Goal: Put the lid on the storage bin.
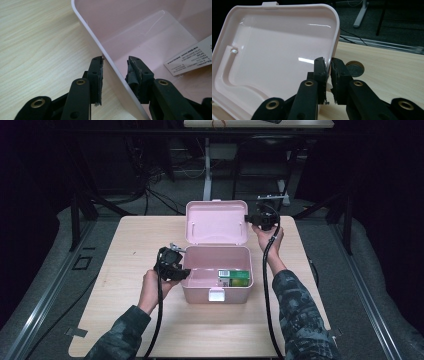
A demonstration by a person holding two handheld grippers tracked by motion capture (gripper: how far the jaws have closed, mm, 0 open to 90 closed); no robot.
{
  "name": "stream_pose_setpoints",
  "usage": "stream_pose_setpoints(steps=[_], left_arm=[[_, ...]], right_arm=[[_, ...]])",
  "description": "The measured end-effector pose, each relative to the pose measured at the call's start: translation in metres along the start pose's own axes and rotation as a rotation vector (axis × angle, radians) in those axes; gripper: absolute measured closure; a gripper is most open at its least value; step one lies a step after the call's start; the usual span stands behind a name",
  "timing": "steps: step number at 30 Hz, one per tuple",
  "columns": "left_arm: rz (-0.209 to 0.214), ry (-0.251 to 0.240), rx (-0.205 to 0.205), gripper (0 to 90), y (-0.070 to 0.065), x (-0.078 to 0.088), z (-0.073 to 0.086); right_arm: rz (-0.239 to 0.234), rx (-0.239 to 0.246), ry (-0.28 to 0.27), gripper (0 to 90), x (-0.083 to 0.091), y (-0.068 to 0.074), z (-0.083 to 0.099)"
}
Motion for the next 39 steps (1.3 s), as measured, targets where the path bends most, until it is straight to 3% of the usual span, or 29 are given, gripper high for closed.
stream_pose_setpoints(steps=[6, 15, 39], left_arm=[[-0.008, -0.001, -0.002, 65.5, -0.001, -0.001, 0.0], [-0.022, 0.006, -0.011, 66.0, -0.002, 0.0, 0.0], [-0.039, 0.007, -0.018, 66.4, -0.003, -0.001, 0.0]], right_arm=[[-0.018, 0.018, -0.025, 83.1, 0.007, 0.001, 0.0], [-0.031, 0.09, -0.068, 82.7, 0.016, 0.003, -0.001], [-0.071, 0.187, -0.15, 83.1, 0.041, 0.011, 0.002]])
Point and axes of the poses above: each handheld gripper's, and its own axes: x roughly backward along the jaws, z roughly out of its underside, y roughly to its left, the point moved 4 cm from there along -x, roughly forward along the jaws, and after that the axes turned 1 degree about z, right-handed, at the moved point
